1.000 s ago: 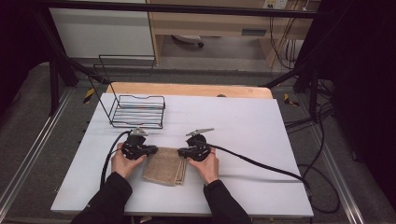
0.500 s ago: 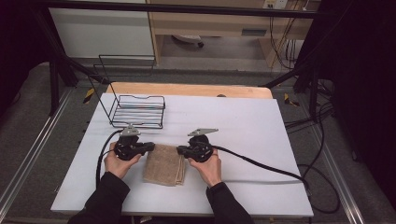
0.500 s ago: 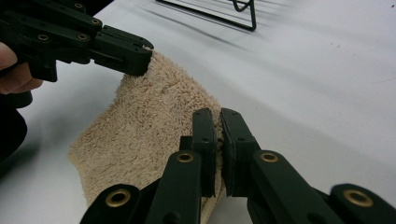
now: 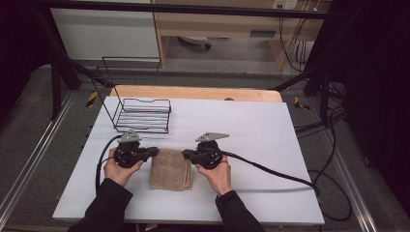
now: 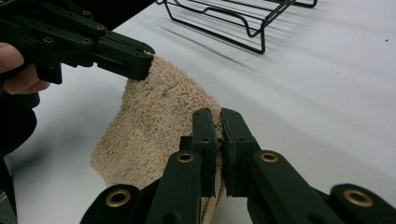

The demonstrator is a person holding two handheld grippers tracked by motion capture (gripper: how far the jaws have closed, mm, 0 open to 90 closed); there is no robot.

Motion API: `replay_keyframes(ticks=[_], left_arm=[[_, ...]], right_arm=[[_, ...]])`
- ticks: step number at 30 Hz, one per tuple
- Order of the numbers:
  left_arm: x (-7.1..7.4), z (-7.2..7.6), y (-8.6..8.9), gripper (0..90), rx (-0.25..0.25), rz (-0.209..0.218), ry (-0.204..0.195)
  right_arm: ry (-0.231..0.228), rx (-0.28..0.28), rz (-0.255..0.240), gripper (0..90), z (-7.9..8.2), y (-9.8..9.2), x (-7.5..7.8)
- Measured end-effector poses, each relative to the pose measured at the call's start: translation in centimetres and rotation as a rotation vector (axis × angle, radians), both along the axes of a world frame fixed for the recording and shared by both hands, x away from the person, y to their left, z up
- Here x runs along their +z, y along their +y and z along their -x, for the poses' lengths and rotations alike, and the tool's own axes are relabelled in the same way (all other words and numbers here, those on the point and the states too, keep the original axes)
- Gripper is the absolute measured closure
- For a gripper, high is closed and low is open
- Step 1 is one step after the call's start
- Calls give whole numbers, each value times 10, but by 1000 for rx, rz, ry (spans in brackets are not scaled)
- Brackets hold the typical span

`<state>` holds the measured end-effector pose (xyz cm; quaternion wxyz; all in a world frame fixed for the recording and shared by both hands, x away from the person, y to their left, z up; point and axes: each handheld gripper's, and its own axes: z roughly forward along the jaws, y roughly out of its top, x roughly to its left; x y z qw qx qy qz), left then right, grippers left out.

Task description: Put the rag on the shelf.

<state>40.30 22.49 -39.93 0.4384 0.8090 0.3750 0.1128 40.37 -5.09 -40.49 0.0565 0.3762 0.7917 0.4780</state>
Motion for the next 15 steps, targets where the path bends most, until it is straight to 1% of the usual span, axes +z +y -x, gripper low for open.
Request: replay_keyframes(ticks=[5,13,15], left_arm=[[8,4,1,855,0,3,-15],[20,9,6,854,4,36,-44],[22,10,7,855,4,38,-51]], right_arm=[[-23,8,-1,854,2,0,6],[-76,17,-2,854,6,2,24],[-86,21,0,854,6,2,28]])
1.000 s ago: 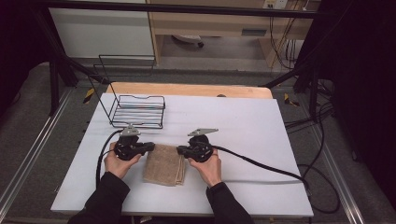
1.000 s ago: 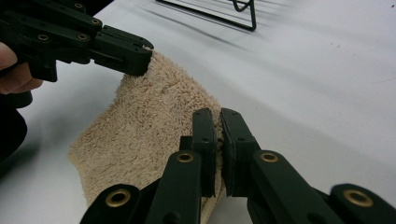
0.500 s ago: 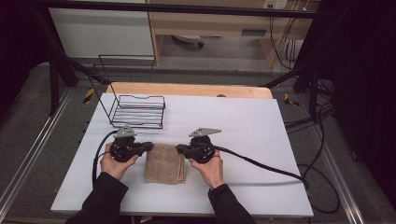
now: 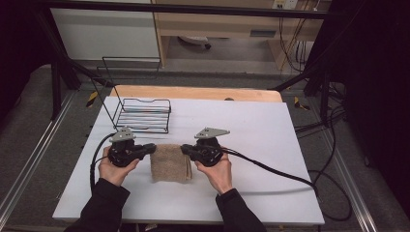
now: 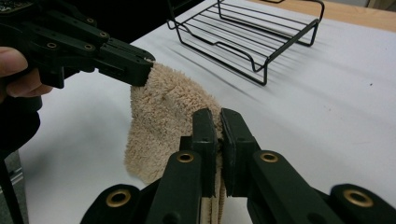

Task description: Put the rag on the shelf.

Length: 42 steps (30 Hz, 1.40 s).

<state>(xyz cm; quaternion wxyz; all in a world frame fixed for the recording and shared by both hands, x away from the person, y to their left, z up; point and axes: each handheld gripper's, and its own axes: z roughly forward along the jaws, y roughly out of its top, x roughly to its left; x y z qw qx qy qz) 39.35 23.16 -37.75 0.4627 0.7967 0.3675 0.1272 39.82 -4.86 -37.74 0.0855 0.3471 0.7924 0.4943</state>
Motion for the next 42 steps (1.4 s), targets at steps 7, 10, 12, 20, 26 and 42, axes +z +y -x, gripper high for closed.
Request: replay_keyframes(ticks=[7,10,12,20,26,42], left_arm=[[10,3,5,855,9,25,-27],[15,5,8,856,17,35,-42],[19,6,11,856,25,46,-54],[27,8,21,857,50,64,-84],[33,9,29,858,70,81,-110],[48,12,46,860,114,131,-173]], right_arm=[[-37,11,4,855,1,3,13],[-59,16,1,854,1,5,19],[-65,16,-5,854,2,7,22],[-108,23,-13,854,1,16,30],[-140,28,-25,854,0,24,37],[-213,26,-61,854,-3,41,49]])
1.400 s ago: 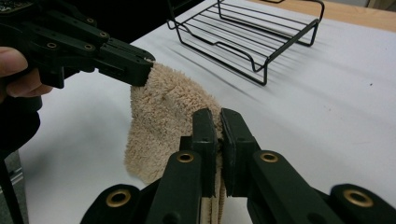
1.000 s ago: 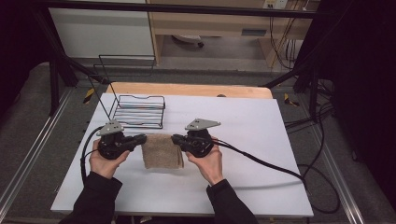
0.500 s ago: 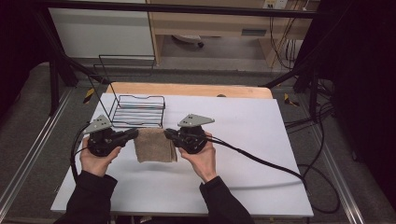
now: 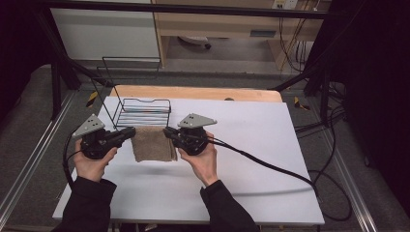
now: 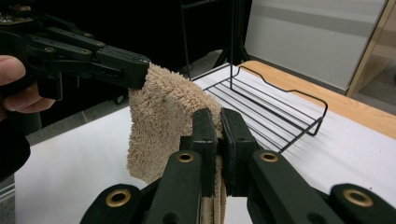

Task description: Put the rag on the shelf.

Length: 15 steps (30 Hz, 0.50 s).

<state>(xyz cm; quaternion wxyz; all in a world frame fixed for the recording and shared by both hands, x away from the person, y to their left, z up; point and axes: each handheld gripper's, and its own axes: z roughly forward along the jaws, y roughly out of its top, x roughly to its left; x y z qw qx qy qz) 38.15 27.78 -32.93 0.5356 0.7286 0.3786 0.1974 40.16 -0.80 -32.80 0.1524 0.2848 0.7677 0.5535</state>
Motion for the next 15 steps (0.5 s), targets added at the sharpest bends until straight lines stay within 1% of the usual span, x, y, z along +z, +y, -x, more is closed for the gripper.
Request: replay_keyframes(ticks=[9,15], left_arm=[[5,0,5,860,19,16,-26],[8,0,9,860,36,28,-46]], right_arm=[[-20,0,-17,854,-2,5,5],[-35,-1,-38,854,-4,10,7]])
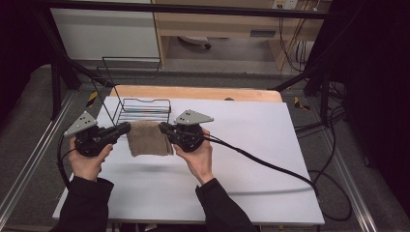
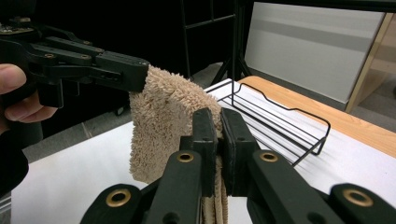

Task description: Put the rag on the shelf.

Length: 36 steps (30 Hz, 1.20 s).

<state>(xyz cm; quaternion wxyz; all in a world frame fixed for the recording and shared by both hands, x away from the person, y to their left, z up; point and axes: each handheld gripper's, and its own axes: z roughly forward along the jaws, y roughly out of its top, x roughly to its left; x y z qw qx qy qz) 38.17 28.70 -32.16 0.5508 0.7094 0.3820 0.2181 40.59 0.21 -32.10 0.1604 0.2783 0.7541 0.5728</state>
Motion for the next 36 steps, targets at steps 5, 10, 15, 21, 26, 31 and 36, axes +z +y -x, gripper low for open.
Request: replay_keyframes(ticks=[5,10,15,21,26,31,36], left_arm=[[4,-1,3,860,6,13,-21],[6,-2,6,861,12,24,-42],[11,-3,8,861,14,27,-65],[15,-4,11,861,13,39,-97],[20,-5,14,862,26,48,-129],[26,-5,18,862,31,58,-155],[32,-5,21,862,41,66,-171]], right_arm=[[-12,0,-11,855,-2,2,3],[-31,-2,-13,855,-3,6,7],[-46,2,-21,855,-4,8,13],[-67,-1,-25,855,-6,9,19],[-92,1,-36,855,-7,14,24],[-110,0,-43,855,-10,17,30],[-131,0,-48,855,-11,21,37]])
